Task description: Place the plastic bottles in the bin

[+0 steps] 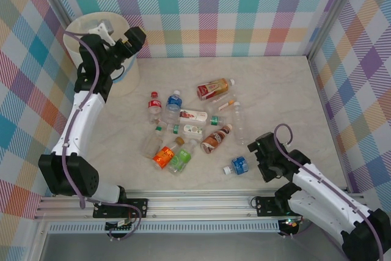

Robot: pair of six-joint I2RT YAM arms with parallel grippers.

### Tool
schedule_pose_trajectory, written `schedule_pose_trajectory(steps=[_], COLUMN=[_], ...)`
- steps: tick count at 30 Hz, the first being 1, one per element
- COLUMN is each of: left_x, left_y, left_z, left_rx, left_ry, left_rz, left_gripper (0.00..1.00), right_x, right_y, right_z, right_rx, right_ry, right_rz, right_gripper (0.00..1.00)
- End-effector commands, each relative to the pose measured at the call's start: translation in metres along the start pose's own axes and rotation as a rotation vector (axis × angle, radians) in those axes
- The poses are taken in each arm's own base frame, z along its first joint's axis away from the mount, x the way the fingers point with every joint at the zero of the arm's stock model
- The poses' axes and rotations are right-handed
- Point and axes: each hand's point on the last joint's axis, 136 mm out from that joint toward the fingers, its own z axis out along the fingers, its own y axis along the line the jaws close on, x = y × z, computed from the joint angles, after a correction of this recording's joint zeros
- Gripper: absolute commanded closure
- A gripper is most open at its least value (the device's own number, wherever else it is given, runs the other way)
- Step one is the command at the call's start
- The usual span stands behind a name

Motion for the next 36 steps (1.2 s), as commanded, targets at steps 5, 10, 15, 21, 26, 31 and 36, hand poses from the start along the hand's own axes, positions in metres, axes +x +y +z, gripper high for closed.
schedule_pose_trajectory(steps=[5,10,15,21,26,31,36], left_x=[0.057,0.120,0.180,0.242,0.282,0.295,0.294], left_y=[-0.037,-0.038,-0.049,-0.046,-0.048,-0.042,-0.034], left_z=[-0.023,-0.019,-0.024,-0.039,-0.046,-0.046,-0.042], left_rx=[0.143,0.157,0.238,0.232,0.264,0.254,0.229], left_ry=[0.098,0.244,0.372,0.530,0.616,0.611,0.572], left_rz=[-0.018,0.000,-0.021,0.028,0.000,-0.015,0.006], left_gripper=[0.00,0.00,0.00,0.00,0.00,0.00,0.00], right_x=[0.003,0.001,-0.002,-0.004,-0.006,-0.005,-0.008], right_y=[0.004,0.003,-0.001,-0.004,-0.002,-0.002,-0.006], right_z=[0.016,0.023,0.027,0.031,0.033,0.037,0.039], right_rx=[0.003,0.008,0.012,-0.003,-0.018,-0.032,-0.048], right_ry=[0.006,-0.009,-0.028,-0.041,-0.052,-0.048,-0.066], right_rz=[0.077,0.086,0.084,0.086,0.068,0.055,0.030], right_gripper=[0.00,0.04,0.05,0.11,0.14,0.19,0.30])
